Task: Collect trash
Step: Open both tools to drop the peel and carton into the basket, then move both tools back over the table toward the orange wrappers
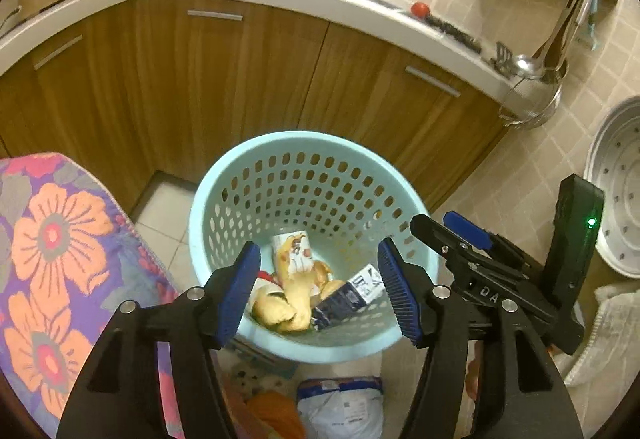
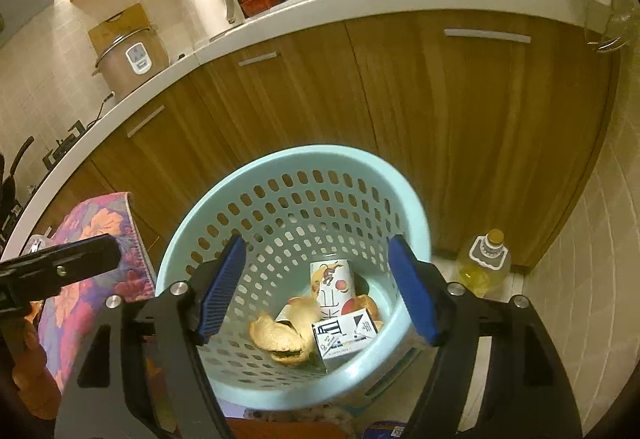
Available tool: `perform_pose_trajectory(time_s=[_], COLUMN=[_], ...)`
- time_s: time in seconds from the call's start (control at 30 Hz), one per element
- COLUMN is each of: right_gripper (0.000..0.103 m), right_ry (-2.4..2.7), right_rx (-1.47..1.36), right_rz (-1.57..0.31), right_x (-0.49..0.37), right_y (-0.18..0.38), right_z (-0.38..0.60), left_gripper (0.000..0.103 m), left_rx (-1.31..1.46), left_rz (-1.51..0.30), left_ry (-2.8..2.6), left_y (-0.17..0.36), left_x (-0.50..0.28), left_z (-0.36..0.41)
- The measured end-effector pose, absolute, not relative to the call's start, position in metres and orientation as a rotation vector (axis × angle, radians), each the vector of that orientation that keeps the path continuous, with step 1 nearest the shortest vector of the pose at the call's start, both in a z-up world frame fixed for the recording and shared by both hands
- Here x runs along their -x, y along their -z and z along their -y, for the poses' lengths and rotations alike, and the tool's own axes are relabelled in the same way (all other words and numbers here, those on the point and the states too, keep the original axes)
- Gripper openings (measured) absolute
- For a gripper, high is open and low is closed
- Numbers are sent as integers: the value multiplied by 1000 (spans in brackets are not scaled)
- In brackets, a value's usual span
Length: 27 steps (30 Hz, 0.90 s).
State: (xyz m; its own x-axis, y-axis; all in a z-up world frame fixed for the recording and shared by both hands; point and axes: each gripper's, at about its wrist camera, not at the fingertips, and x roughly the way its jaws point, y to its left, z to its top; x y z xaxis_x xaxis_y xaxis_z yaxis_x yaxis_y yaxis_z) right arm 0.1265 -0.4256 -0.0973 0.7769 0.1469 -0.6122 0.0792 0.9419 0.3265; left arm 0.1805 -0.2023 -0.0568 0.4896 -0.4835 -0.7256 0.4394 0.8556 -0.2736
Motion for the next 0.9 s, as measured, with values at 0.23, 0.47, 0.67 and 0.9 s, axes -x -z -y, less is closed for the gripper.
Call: perform_pose_trajectory(time_s=[0.23, 0.47, 0.67, 0.9], right_gripper=[70, 70, 70, 75], right_ry=[-82, -178, -300, -468], right_rx=[-284, -211, -158, -101], right_rz=[-639, -587, -566, -603], right_x=[-104, -84, -72, -60], right_y=[64, 28, 5, 4], right_z=[401, 353, 298, 212], left_gripper=[59, 59, 67, 73], left_rx=[107, 166, 231, 263], left_rz=[-840, -745, -645, -572], left_ry=[550, 517, 455, 317], left_y=[36, 8, -17, -28], left_x=[-147, -107, -69, -26], left_z=[175, 131, 75, -3])
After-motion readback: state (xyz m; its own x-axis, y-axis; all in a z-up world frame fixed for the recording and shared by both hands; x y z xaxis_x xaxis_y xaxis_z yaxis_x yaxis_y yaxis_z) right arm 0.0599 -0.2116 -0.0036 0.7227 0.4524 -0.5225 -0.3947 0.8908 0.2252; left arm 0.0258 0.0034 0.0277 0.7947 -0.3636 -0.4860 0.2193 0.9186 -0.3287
